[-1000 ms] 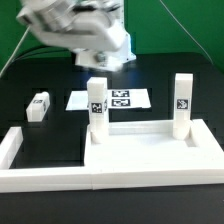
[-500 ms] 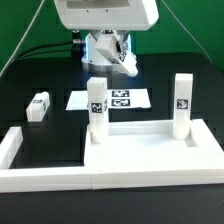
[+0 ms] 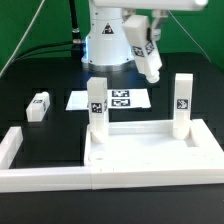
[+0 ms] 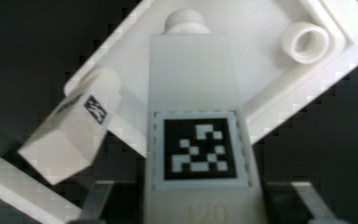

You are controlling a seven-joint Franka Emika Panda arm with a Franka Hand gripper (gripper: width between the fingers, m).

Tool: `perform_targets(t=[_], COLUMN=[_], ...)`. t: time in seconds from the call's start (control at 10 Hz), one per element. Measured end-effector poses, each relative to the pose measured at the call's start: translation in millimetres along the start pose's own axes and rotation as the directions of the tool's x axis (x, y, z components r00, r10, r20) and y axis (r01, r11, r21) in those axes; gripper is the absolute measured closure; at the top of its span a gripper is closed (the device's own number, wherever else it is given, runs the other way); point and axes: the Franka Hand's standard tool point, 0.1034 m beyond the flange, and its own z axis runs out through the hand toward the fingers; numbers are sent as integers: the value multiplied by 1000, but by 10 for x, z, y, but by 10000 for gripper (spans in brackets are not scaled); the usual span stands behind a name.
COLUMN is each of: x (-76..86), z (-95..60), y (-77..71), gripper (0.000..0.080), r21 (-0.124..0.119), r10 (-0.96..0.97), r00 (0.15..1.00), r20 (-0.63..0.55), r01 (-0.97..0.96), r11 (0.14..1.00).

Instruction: Assemble desk

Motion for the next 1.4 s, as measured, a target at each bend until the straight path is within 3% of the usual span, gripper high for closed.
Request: perform_targets(t=[0.3,0.4,0.5,0.7,0.9,1.3,1.4], x=[-171,-174,-139,36,48,-15,-53], z=[32,44,88,153,180,220,296], y=[-124,-137,-234,-544,-724,-734,-796], gripper=[511,511,511,511,511,511,511], r21=[41,35,15,23,45,60,77], r10=[-9,-21,-48,-77,-118,-103,-104], r00=[998,998,996,991,984,990,987], r20=[-57,-54,-73,-111,-132,-93,-123], r01=[12,23,49,80,125,109,114], r11=[999,999,999,997,991,992,991])
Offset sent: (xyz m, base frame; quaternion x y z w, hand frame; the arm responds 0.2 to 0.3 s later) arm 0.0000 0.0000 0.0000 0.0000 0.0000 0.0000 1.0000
